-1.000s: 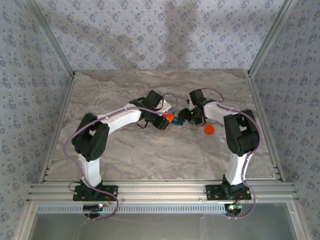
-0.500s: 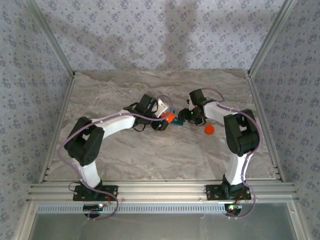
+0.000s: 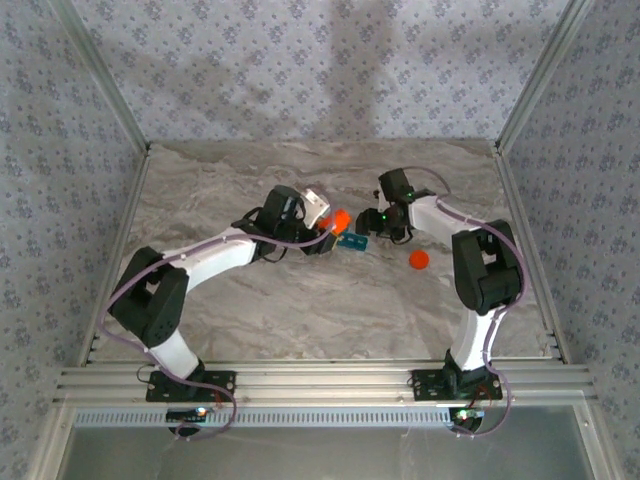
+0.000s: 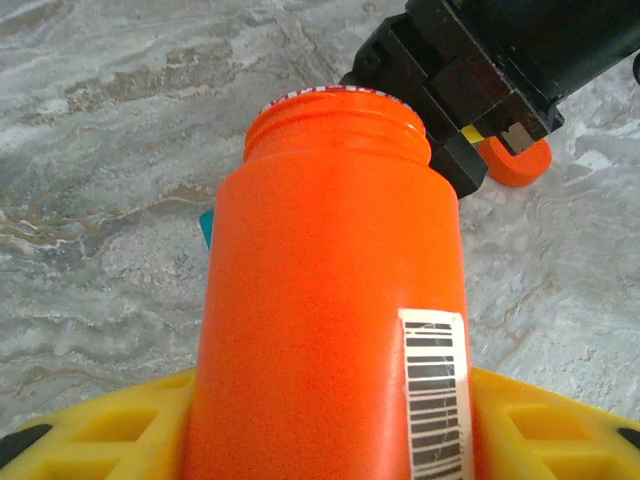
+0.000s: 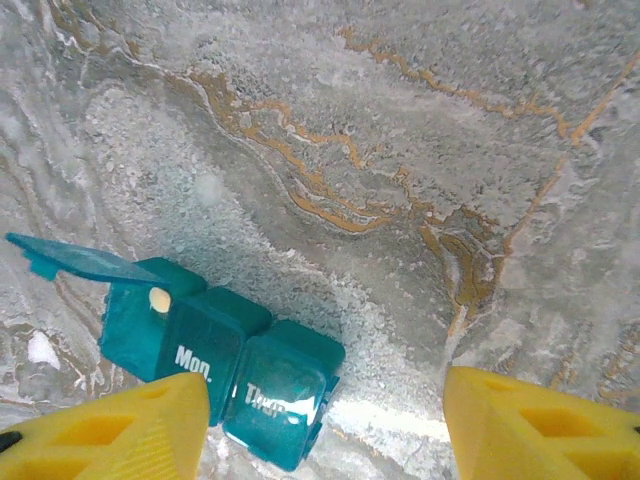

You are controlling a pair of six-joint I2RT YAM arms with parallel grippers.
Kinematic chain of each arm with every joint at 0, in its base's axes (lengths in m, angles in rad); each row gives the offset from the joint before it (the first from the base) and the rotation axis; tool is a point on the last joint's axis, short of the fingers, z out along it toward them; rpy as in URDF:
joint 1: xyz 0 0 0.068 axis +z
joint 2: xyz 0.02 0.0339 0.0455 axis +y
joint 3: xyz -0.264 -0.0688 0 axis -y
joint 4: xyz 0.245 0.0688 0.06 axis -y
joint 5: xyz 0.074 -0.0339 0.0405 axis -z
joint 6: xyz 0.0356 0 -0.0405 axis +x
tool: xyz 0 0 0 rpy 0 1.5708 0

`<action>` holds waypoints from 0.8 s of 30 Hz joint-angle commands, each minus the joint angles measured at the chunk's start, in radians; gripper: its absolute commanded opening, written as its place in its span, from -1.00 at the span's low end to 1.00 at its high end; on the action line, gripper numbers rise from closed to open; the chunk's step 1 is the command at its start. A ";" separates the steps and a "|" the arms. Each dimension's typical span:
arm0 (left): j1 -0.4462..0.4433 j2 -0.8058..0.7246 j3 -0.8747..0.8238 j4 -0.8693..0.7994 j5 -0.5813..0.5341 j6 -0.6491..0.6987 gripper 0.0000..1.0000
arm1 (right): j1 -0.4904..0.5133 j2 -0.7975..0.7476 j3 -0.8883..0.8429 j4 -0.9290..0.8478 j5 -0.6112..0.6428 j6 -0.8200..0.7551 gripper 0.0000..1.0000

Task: Sort the pills into containers

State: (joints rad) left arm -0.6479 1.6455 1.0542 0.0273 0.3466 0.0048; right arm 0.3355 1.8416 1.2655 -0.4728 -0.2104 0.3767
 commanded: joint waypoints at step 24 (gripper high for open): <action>0.019 -0.173 -0.080 0.529 0.028 -0.052 -1.00 | -0.086 -0.261 -0.040 -0.241 0.133 0.031 0.48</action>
State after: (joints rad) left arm -0.6346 1.5120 0.9581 0.4290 0.3634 -0.0467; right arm 0.2707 1.6066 1.2602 -0.6312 -0.1112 0.3954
